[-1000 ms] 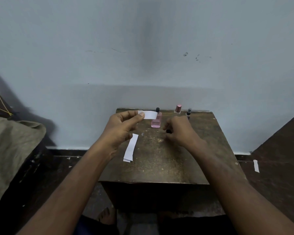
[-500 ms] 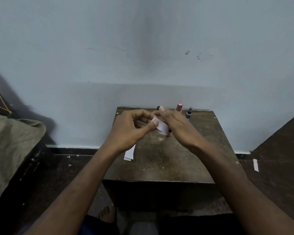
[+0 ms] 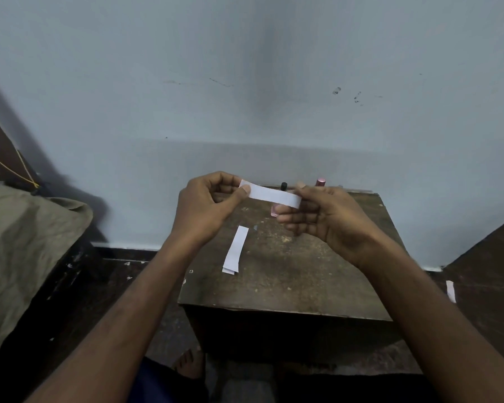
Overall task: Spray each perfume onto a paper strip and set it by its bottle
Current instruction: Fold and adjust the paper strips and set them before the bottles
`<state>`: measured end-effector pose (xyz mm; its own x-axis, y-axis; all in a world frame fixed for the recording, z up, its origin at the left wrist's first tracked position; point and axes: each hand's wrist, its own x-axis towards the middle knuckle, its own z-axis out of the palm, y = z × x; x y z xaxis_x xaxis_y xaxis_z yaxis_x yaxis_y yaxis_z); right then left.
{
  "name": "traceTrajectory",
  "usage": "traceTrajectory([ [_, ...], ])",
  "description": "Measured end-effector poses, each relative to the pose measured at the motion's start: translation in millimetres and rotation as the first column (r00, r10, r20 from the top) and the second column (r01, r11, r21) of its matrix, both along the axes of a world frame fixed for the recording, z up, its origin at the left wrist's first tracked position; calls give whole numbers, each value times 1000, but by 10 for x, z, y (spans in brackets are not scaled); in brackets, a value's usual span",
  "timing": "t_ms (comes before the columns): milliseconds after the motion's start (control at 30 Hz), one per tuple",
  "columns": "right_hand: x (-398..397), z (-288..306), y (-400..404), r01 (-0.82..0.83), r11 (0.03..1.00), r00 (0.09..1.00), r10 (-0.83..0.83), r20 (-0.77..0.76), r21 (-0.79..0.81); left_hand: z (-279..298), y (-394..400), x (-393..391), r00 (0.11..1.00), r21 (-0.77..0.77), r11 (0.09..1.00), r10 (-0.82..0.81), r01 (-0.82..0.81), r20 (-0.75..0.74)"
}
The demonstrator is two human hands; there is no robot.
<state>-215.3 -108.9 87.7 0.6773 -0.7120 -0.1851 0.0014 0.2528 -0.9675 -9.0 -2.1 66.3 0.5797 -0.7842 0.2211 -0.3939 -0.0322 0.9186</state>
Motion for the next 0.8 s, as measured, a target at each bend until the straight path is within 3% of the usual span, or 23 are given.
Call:
traceTrajectory([
  [100, -41, 55, -27, 92, 991, 993, -98, 61, 94, 1, -9, -11, 1000, 3, 1000, -17, 17, -6],
  [300, -108, 68, -63, 173, 981, 982, -179, 60, 88, -20, -20, -18, 998, 25, 999, 18, -20, 61],
  [367, -117, -7, -101, 219, 968, 971, -229, -68, -124, -48, -17, -9, 986, 37, 999, 23, -29, 166],
  [400, -117, -62, -125, 205, 909, 941, -285, -183, -364, -65, -17, -7, 972, 51, 999, 4, -16, 237],
  [467, -92, -128, -114, 46, 637, 853, -426, -301, -769, -91, -21, -32, 933, 97, 995, -69, 36, 355],
  [500, -65, -132, -82, -1, 558, 864, -417, -282, -830, -95, -20, -56, 914, 121, 991, -105, 62, 392],
  [633, 47, -125, 17, -105, 585, 951, -179, -254, -804, -53, -14, -183, 866, 147, 985, -147, 86, 478],
  [800, 61, -173, 7, -157, 553, 944, -161, -290, -818, 5, 22, -225, 821, 103, 991, -130, 87, 556],
])
